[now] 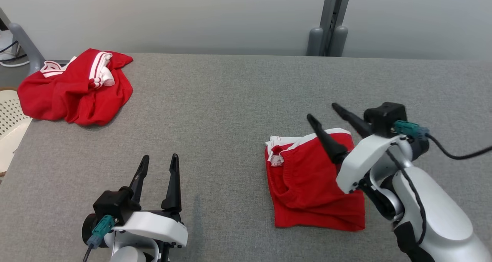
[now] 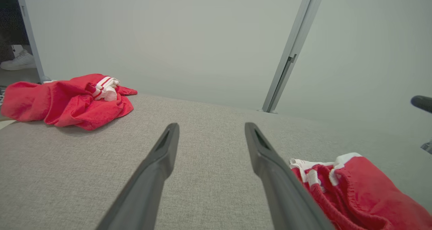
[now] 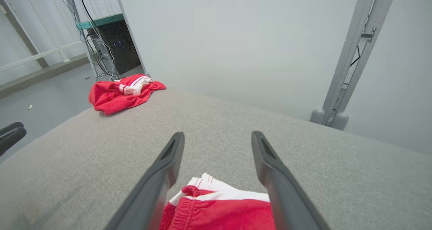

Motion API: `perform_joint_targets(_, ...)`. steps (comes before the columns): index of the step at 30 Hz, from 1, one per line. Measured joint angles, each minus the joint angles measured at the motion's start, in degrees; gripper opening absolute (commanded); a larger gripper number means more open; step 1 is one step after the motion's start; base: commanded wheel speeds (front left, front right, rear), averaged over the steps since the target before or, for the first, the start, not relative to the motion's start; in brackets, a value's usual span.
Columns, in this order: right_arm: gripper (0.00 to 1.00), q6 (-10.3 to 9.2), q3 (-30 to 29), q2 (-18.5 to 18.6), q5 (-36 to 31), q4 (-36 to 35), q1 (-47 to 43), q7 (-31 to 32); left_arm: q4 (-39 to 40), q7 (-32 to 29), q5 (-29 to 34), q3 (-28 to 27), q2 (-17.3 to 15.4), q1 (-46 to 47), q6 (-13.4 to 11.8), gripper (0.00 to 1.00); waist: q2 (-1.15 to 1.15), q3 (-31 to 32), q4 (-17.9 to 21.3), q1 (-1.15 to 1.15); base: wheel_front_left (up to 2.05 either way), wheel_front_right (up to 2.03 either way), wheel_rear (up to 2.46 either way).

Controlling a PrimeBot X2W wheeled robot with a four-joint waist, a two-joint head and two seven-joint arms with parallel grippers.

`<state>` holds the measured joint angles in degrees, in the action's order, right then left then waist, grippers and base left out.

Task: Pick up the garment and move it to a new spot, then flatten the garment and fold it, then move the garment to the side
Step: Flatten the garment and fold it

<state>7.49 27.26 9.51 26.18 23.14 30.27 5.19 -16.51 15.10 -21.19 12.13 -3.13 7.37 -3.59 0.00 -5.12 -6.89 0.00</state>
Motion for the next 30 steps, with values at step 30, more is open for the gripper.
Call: perform_joint_targets(30,1.00,0.00,-27.1,-6.6,-12.3,-15.2,-26.0,-19.3,5.1,0.0,2.0,-2.1,0.1,-5.6,-1.6,1.00,0.00,1.7,2.3,0.00,0.00,0.00,0.00)
